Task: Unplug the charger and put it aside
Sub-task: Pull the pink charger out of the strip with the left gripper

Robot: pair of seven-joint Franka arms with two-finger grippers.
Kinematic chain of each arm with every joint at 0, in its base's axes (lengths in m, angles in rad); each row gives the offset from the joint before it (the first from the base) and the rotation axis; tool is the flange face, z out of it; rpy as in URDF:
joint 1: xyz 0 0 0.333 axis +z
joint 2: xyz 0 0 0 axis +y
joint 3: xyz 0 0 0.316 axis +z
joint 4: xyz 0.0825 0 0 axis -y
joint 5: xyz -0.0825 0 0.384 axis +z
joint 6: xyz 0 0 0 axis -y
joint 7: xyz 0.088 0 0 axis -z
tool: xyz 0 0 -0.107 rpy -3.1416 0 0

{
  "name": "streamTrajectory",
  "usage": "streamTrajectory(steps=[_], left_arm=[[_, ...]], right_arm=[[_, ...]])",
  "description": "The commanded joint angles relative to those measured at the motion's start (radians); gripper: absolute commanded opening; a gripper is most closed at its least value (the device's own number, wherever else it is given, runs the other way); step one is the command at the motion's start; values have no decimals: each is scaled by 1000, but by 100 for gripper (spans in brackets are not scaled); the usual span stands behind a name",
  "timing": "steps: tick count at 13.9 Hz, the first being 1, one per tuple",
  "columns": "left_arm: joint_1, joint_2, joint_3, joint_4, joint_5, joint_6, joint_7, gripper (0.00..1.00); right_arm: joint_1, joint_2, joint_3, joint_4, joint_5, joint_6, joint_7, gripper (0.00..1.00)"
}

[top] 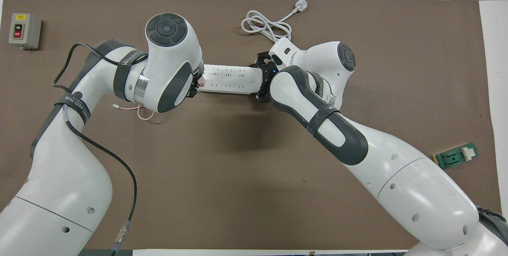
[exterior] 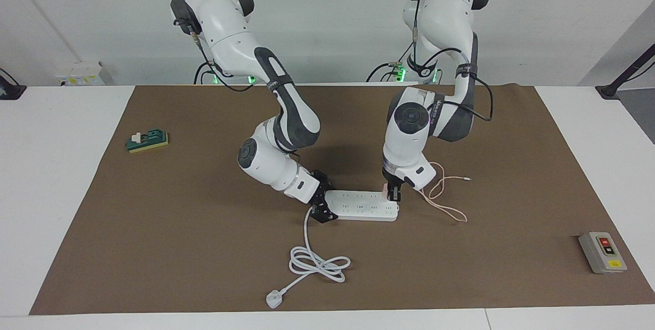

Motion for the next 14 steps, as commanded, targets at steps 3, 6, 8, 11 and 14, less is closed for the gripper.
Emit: streamTrajectory(steps=[3,6,8,11,14], left_arm=[[5,-33,11,108,1,-157,55,0],[9,-37,11,97,1,-157,122,0],[38,-64,9,89,3,-179,240,0],[70,-147,9,14,1,-200,542,0],[104,-304,9,-168,1,-179,837,0]], right_arm=[[-17,29,35,13,-14,21,4,13],[-17,27,35,13,-6,19,15,100],[-17,24,36,15,9,11,21,100],[-46,4,71,36,8,-5,41,100],[-75,-49,70,42,-6,-62,46,100]])
